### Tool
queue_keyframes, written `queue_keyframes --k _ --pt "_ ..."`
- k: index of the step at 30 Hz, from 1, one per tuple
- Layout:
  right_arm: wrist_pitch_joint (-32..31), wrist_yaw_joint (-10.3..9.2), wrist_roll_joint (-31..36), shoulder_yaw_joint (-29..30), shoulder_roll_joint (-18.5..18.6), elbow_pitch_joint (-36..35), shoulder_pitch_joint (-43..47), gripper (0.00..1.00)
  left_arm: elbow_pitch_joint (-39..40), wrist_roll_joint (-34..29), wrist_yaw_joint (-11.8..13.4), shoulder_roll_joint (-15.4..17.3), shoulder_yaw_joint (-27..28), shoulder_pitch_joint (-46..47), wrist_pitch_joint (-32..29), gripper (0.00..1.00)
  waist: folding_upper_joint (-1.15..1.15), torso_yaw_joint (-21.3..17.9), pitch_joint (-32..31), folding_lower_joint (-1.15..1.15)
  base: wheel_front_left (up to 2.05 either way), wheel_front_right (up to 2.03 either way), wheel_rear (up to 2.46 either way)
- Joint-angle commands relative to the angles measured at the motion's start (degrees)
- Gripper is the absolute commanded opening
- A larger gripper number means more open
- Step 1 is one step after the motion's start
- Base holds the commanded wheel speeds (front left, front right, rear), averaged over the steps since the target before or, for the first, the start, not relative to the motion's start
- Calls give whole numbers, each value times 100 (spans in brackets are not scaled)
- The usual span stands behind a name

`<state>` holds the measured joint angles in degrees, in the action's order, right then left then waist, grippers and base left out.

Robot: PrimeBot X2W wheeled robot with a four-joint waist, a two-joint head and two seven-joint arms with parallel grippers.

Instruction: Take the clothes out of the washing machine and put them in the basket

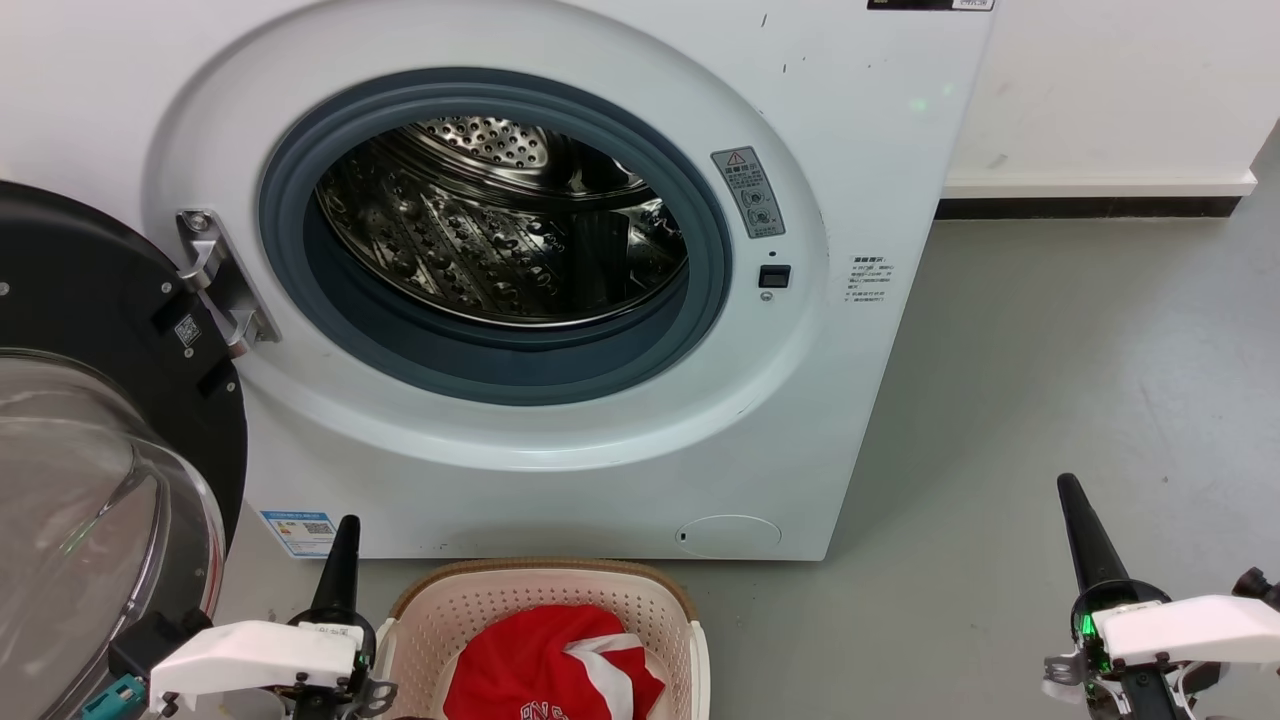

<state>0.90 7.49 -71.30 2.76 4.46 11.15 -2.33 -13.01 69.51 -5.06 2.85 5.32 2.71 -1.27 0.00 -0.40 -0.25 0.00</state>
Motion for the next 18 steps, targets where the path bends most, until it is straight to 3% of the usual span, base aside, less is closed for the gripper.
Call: queue_keyframes --k 1,18 --pt "-42 1 -174 16 33 -4 -141 0 19 160 -46 5 15 136 -35 0 0 2 2 0 0 0 0" --pt "-273 1 -1071 84 17 120 -265 0 -38 1061 -136 4 66 248 -255 0 0 16 17 0 0 0 0"
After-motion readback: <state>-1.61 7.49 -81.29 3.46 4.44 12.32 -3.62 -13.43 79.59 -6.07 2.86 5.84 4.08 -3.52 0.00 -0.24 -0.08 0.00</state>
